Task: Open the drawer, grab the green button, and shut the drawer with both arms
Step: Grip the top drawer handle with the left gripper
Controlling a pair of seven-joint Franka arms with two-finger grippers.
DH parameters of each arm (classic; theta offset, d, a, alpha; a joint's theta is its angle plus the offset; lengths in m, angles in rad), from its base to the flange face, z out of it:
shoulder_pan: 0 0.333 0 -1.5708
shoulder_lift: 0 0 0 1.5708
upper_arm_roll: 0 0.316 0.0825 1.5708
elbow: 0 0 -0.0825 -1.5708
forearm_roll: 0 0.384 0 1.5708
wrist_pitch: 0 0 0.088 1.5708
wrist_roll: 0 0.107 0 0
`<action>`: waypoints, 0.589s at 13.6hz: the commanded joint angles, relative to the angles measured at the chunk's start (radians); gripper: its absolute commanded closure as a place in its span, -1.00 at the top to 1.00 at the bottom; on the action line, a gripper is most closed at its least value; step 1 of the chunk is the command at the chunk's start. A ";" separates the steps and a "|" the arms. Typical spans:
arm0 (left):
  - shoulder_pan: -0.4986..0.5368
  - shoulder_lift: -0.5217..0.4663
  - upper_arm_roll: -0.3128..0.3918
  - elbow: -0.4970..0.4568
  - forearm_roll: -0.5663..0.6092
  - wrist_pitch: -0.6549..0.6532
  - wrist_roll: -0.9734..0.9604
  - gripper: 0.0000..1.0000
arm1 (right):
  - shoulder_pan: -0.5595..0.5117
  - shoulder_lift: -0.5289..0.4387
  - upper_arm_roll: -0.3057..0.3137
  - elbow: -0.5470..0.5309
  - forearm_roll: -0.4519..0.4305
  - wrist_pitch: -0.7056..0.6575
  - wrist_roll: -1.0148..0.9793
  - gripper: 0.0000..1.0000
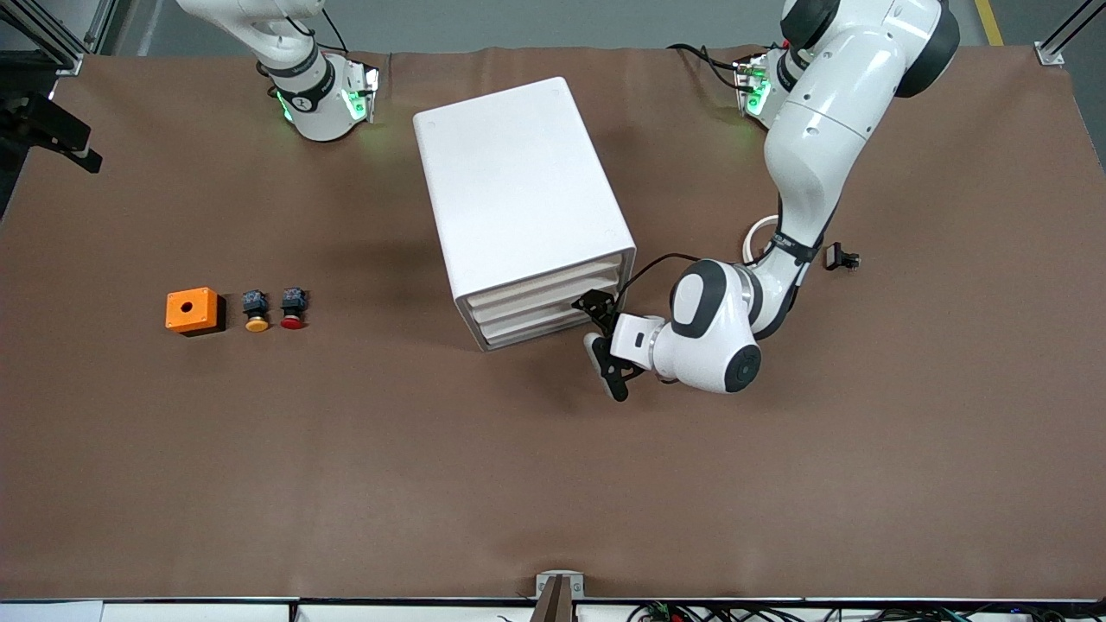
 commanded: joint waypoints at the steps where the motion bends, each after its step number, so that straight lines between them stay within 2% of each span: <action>1: -0.006 0.012 -0.002 0.001 -0.019 -0.009 0.021 0.69 | -0.005 -0.031 0.001 -0.033 0.005 0.013 0.005 1.00; 2: -0.010 0.012 -0.001 -0.001 -0.019 -0.011 0.023 0.53 | -0.005 -0.031 0.001 -0.033 0.005 0.013 0.005 1.00; 5: -0.010 0.012 -0.002 -0.009 -0.019 -0.011 0.018 0.43 | -0.005 -0.031 0.001 -0.033 0.005 0.013 0.005 1.00; 7: -0.010 0.009 -0.002 -0.015 -0.019 -0.011 0.013 0.00 | -0.005 -0.031 0.001 -0.033 0.005 0.013 0.005 1.00; 8: -0.010 0.009 -0.001 -0.015 -0.019 -0.011 0.013 -0.10 | -0.005 -0.031 0.001 -0.033 0.006 0.013 0.005 1.00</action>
